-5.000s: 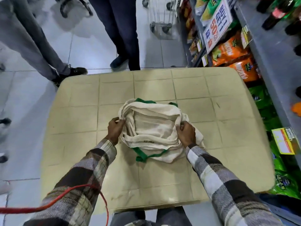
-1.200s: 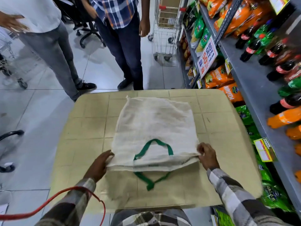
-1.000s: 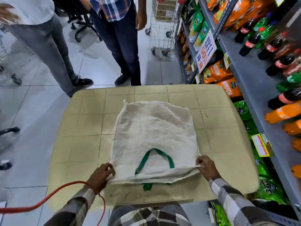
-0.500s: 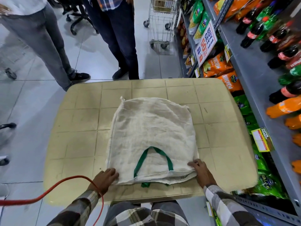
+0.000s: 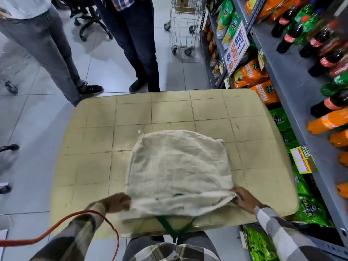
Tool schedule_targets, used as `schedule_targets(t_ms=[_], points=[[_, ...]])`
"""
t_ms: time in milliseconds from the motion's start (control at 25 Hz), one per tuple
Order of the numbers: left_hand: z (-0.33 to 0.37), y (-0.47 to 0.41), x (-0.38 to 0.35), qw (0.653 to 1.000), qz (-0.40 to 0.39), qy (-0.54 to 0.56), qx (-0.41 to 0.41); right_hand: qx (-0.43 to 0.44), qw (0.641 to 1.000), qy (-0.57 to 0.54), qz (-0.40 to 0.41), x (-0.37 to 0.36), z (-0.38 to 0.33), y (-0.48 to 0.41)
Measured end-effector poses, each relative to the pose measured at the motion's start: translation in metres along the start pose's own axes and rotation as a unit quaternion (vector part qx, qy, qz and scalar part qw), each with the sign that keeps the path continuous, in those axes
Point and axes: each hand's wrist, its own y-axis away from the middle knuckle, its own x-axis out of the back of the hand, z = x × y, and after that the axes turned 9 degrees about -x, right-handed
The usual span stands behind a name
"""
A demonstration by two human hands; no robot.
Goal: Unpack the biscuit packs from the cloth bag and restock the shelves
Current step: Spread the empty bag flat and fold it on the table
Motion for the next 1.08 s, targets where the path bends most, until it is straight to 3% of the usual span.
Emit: schedule_targets(t_ms=[200, 400, 480, 560, 640, 720, 880, 1080], points=[[0.013, -0.022, 0.097, 0.965, 0.231, 0.115, -0.047, -0.038, 0.980, -0.188, 0.057, 0.055, -0.058, -0.041], [0.034, -0.053, 0.164, 0.921, 0.359, 0.144, -0.055, -0.021, 0.959, -0.253, 0.126, 0.095, -0.096, -0.102], [0.039, -0.076, 0.173, 0.880, 0.442, 0.172, -0.022, -0.008, 0.958, -0.237, 0.163, 0.101, -0.101, -0.124], [0.048, -0.094, 0.170, 0.813, 0.548, 0.196, 0.029, -0.028, 0.951, -0.230, 0.205, 0.096, -0.097, -0.138], [0.056, -0.107, 0.152, 0.786, 0.597, 0.139, 0.081, -0.055, 0.937, -0.237, 0.249, 0.082, -0.089, -0.143], [0.063, -0.119, 0.122, 0.805, 0.592, 0.028, 0.032, -0.095, 0.927, -0.227, 0.283, 0.058, -0.074, -0.145], [0.057, -0.138, 0.065, 0.918, 0.370, -0.111, -0.088, -0.144, 0.939, -0.177, 0.259, 0.028, -0.066, -0.129], [0.049, -0.145, 0.046, 0.941, 0.323, -0.066, -0.081, -0.095, 0.943, -0.207, 0.245, 0.050, -0.104, -0.115]])
